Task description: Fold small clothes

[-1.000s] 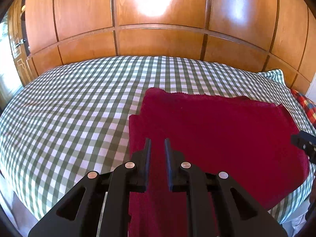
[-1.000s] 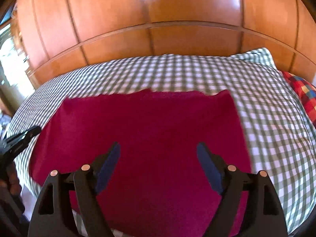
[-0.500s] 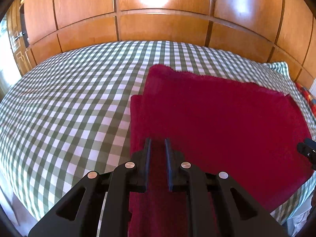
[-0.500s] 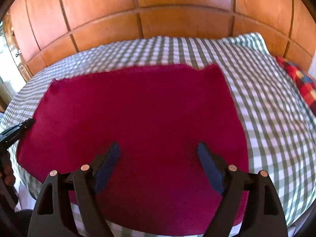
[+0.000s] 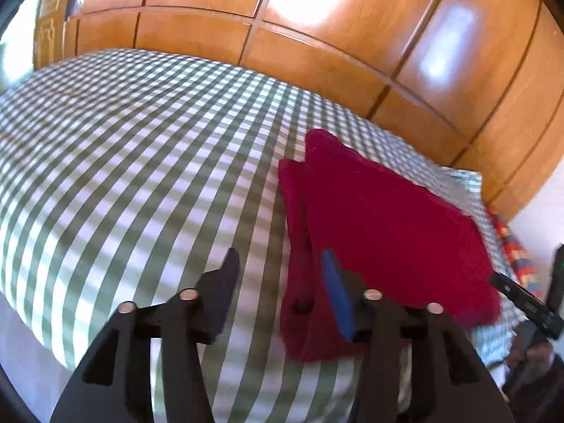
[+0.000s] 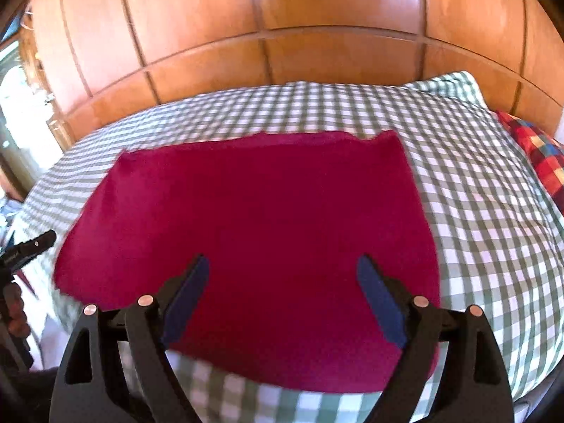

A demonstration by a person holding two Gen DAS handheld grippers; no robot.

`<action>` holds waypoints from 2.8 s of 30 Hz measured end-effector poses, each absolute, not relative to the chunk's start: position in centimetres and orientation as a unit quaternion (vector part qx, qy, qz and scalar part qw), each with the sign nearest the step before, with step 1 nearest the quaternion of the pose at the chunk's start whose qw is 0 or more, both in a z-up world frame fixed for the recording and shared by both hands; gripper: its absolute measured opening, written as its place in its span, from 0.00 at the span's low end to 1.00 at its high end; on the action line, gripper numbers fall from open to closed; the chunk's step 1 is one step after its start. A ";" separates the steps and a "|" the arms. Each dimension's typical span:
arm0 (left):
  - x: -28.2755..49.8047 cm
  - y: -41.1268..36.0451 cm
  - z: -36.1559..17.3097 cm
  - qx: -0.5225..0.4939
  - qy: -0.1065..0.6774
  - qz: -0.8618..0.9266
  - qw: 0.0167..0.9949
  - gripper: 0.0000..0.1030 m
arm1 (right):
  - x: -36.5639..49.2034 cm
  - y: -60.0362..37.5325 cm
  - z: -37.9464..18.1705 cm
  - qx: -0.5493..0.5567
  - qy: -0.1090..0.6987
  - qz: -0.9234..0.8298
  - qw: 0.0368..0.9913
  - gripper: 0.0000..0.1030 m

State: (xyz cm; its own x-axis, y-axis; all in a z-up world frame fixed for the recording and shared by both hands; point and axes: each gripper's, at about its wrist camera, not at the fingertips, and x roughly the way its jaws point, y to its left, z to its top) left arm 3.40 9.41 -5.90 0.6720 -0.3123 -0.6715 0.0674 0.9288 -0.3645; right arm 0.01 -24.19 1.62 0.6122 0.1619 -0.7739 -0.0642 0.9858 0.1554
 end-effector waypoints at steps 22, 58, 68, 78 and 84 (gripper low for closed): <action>1.2 8.0 -8.4 -0.085 0.426 -0.188 0.881 0.08 | -0.9 -22.3 -2.7 0.034 0.469 0.096 0.877 0.87; 9.9 2.1 -5.6 -0.076 0.400 -0.100 0.908 0.09 | -0.5 -25.0 0.1 0.090 0.457 0.140 0.874 0.94; 8.5 -0.2 -4.7 -0.065 0.383 -0.140 0.911 0.09 | 1.6 -39.4 -2.5 0.302 0.460 0.042 0.834 0.78; 8.7 -1.7 -6.0 -0.056 0.411 -0.153 0.897 0.09 | 3.6 -38.3 -4.9 0.333 0.480 0.159 0.796 0.79; 10.1 -1.4 -8.0 -0.067 0.444 -0.135 0.883 0.09 | 3.7 -35.9 -5.2 0.292 0.503 0.160 0.798 0.43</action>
